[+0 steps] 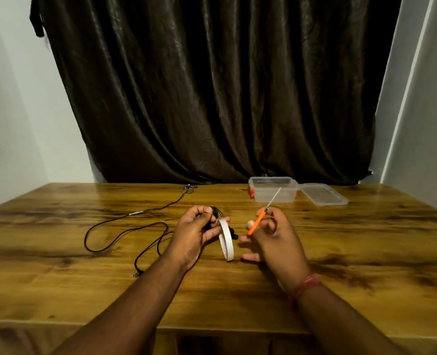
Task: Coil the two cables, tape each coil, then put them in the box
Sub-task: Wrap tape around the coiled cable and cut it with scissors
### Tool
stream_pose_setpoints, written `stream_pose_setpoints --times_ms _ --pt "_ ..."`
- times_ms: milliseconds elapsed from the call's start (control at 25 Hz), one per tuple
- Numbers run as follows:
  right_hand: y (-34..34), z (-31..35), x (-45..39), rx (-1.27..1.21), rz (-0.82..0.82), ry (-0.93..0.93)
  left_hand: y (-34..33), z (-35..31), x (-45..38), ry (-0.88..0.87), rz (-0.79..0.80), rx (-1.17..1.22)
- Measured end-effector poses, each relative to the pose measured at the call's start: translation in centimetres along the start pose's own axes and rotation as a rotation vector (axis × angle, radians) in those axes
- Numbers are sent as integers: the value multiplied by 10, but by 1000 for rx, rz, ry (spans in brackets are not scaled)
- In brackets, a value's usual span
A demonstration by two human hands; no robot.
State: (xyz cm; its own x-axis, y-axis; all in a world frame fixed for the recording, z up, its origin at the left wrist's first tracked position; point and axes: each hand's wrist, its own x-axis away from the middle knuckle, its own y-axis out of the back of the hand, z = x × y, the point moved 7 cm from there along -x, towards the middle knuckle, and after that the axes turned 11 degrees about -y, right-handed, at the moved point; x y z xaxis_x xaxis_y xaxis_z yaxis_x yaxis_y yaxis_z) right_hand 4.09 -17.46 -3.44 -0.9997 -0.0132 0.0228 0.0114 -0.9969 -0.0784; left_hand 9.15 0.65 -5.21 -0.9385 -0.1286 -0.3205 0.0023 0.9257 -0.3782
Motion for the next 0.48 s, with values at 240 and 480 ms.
stream_pose_setpoints --times_ms 240,480 --pt "-42 -15 -7 -297 66 -87 3 1 -4 -43 -26 -4" --pt "-13 -5 -37 71 -45 48 3 -7 -5 -94 -10 24"
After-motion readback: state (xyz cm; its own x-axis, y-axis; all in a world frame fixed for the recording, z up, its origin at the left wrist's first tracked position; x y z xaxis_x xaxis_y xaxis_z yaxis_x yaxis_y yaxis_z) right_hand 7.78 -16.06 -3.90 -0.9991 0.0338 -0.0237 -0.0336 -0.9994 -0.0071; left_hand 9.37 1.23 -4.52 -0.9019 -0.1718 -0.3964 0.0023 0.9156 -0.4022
